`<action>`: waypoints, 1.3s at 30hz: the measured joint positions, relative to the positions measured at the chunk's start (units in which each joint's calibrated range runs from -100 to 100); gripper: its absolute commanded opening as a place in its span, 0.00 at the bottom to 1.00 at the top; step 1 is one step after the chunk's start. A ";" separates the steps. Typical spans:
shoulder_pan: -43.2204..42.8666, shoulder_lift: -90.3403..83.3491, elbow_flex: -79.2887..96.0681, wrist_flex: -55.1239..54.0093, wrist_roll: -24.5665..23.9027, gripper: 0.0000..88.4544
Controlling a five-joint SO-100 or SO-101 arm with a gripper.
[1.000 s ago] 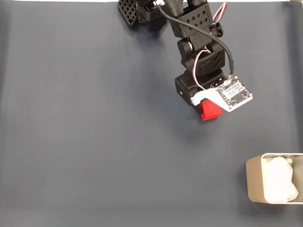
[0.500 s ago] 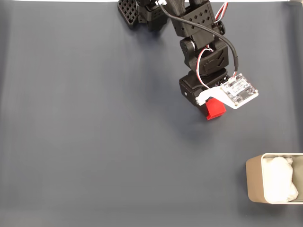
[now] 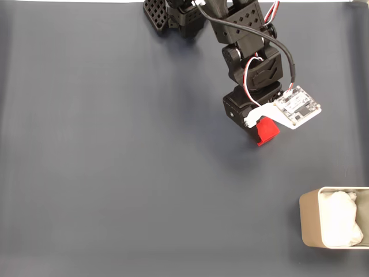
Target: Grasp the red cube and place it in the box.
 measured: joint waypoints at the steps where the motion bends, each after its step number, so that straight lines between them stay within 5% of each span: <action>1: -0.15 0.00 0.00 0.00 -0.05 0.47; 14: -1.48 0.00 0.00 0.00 -0.24 0.44; 25: -0.82 0.00 0.00 0.00 0.15 0.26; 39: -0.30 0.00 -0.09 0.08 0.63 0.26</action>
